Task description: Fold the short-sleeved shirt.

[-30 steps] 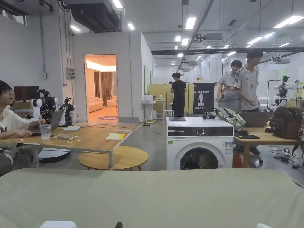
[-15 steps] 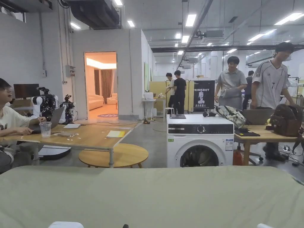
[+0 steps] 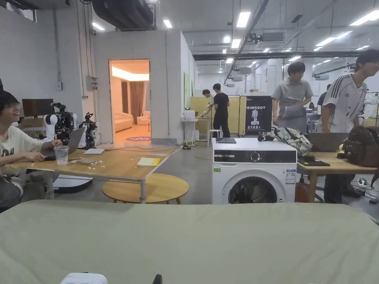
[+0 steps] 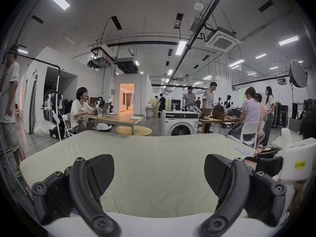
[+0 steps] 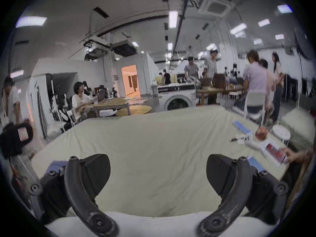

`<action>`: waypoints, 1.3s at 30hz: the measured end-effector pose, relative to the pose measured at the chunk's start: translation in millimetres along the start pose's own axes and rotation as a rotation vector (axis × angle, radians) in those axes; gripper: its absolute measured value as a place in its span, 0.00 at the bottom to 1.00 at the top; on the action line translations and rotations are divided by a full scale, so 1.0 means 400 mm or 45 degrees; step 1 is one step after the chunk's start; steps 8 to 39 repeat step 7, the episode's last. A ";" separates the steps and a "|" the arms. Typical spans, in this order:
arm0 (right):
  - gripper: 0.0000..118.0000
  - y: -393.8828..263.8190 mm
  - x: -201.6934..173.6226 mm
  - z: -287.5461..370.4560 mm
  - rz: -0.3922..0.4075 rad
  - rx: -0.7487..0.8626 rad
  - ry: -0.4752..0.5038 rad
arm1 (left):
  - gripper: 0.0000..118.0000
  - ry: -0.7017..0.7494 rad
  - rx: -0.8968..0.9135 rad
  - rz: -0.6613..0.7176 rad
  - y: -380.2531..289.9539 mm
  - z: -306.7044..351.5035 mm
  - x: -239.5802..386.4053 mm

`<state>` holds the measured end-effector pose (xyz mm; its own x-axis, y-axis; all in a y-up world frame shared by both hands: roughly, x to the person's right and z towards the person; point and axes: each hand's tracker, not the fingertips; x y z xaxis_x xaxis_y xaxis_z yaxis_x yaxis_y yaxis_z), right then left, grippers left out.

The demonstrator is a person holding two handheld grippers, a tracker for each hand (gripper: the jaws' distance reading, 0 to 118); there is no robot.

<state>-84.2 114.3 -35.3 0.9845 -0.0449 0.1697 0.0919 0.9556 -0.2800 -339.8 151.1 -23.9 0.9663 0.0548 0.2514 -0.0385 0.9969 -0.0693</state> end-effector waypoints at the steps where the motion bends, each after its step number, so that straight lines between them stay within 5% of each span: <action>1: 0.95 0.001 -0.002 -0.003 -0.008 -0.006 -0.001 | 0.90 -0.007 -0.002 0.014 0.001 -0.001 -0.006; 39: 0.95 0.004 0.013 -0.008 -0.055 -0.006 0.029 | 0.90 0.007 -0.014 0.031 -0.002 -0.002 -0.016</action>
